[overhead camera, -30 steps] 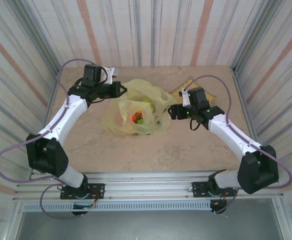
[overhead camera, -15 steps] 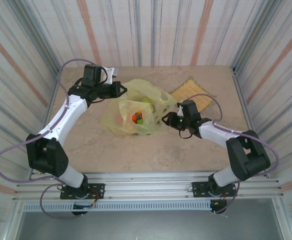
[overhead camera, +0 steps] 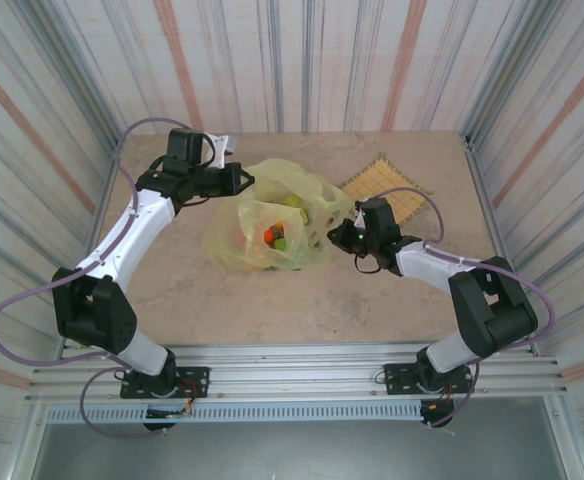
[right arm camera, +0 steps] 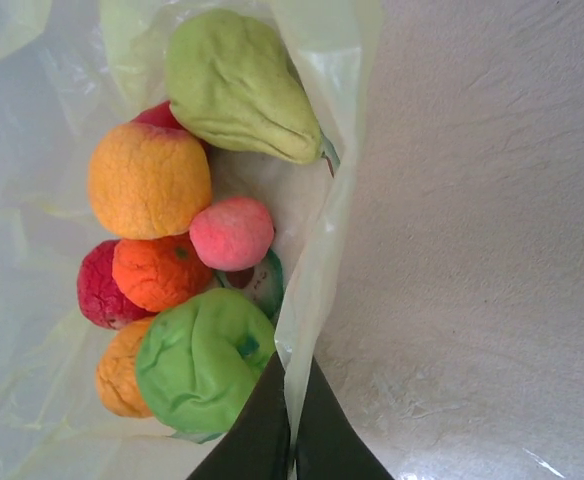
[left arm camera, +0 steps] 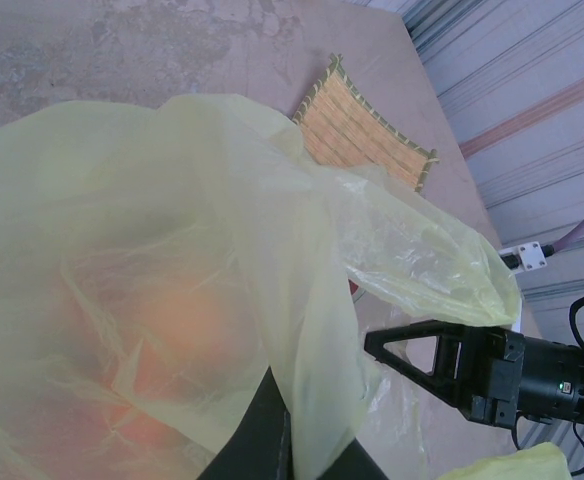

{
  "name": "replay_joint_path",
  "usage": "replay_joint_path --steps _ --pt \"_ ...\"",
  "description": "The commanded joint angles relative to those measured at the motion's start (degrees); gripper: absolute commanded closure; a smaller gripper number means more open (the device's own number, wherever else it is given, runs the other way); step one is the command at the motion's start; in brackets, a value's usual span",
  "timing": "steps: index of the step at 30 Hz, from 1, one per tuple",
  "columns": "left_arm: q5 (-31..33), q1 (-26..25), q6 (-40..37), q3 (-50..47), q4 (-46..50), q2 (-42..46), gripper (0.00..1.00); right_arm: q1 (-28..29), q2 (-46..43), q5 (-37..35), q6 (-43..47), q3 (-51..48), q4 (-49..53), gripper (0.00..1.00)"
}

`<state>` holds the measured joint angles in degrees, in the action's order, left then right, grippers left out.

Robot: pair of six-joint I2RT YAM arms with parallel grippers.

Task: Place the fruits into the plastic bag

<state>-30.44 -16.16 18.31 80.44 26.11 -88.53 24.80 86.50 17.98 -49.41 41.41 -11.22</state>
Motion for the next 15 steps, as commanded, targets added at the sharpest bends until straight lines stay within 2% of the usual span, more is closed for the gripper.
replay_joint_path --steps 1,15 --pt "-0.8 0.4 0.8 -0.5 -0.4 0.7 1.0 0.2 -2.2 -1.2 0.2 0.8 1.9 0.99" --pt "-0.4 0.5 1.5 -1.1 -1.7 3.5 1.0 -0.4 -15.5 -1.7 4.5 7.2 7.5 1.0"
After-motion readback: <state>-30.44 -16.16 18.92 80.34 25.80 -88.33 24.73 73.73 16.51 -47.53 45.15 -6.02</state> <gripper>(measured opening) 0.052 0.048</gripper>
